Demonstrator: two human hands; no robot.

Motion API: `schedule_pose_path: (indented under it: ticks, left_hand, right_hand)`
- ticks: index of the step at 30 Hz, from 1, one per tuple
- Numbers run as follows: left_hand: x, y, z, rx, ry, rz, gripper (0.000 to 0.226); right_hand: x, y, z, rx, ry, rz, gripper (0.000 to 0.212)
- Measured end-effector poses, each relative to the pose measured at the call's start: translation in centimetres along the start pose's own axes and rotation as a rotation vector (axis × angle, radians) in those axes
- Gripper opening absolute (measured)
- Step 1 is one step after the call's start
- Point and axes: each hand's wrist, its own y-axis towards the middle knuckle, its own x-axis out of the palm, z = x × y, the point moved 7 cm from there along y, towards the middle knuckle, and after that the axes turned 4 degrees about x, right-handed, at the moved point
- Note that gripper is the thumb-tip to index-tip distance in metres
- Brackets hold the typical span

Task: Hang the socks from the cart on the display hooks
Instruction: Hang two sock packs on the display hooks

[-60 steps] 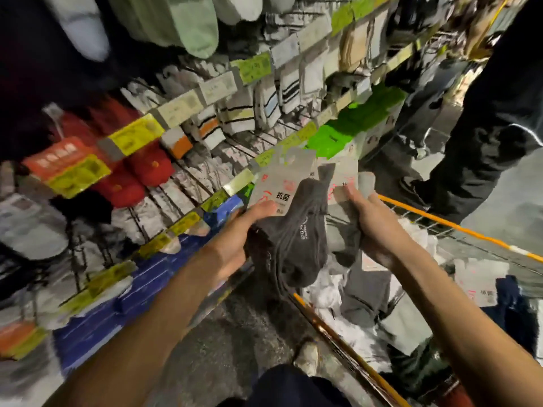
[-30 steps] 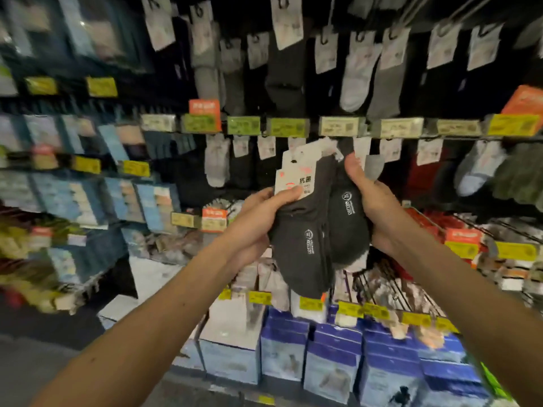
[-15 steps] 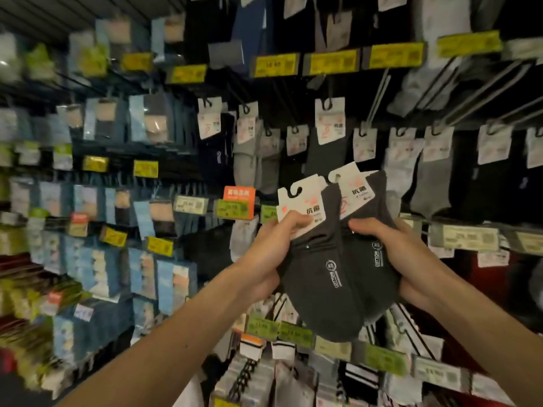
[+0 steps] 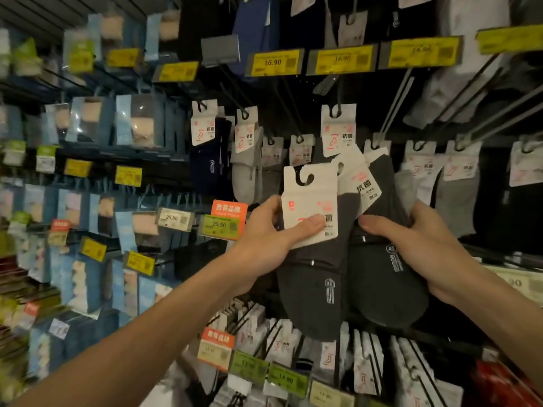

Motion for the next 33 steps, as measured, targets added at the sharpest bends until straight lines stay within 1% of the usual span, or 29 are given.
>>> schedule_pose_path:
  ticks: [4,8,11,14,18,19,22,24,25,27,31,33]
  left_hand:
    - [-0.2,-0.3,-1.6,-0.026,0.047,-0.052,0.040]
    - [-0.2,-0.5,-3.5,-0.077,-0.021,-0.100,0.034]
    - [-0.5,-0.5,-4.6,-0.115,-0.057,-0.127,0.028]
    - [-1.1,0.0,-5.3,-0.156,-0.099,-0.145,0.026]
    - [-2.3,1.3,-5.1,-0.168,-0.055,-0.141,0.030]
    - [-2.9,1.9,-4.5,-0.150,-0.046,-0.138,0.032]
    - [-5.4,5.0,-1.5,-0.034,-0.099,-0.086,0.033]
    - [-6.8,7.6,1.2,0.051,-0.122,-0.056,0.036]
    - [-7.1,8.7,2.4,0.096,-0.111,-0.062,0.037]
    - [-7.0,10.7,4.2,0.177,-0.065,-0.088,0.037]
    - [-5.9,13.6,6.5,0.257,0.019,-0.107,0.031]
    - [-5.3,14.8,7.5,0.300,0.050,-0.080,0.030]
  right_hand:
    - [-1.0,0.3,1.3,0.033,-0.022,0.037,0.022]
    - [-0.7,0.2,2.7,0.094,-0.001,0.076,0.023]
    - [0.1,0.0,2.9,0.098,-0.012,0.095,0.034]
    - [1.0,-0.5,3.0,0.119,0.008,0.106,0.032]
    - [1.4,-0.5,2.3,0.105,-0.027,0.201,0.038]
    - [1.1,-0.3,1.9,0.097,-0.030,0.235,0.036]
    - [0.6,0.0,-0.2,0.038,-0.029,0.335,0.018]
    - [0.2,0.4,-1.6,-0.013,-0.012,0.389,0.021]
    - [0.2,0.6,-2.3,-0.039,-0.008,0.400,0.024]
    - [0.5,1.1,-3.7,-0.088,-0.018,0.408,0.021]
    - [0.7,2.4,-5.3,-0.151,-0.043,0.418,0.022]
    - [0.4,3.0,-5.6,-0.171,-0.051,0.413,0.029]
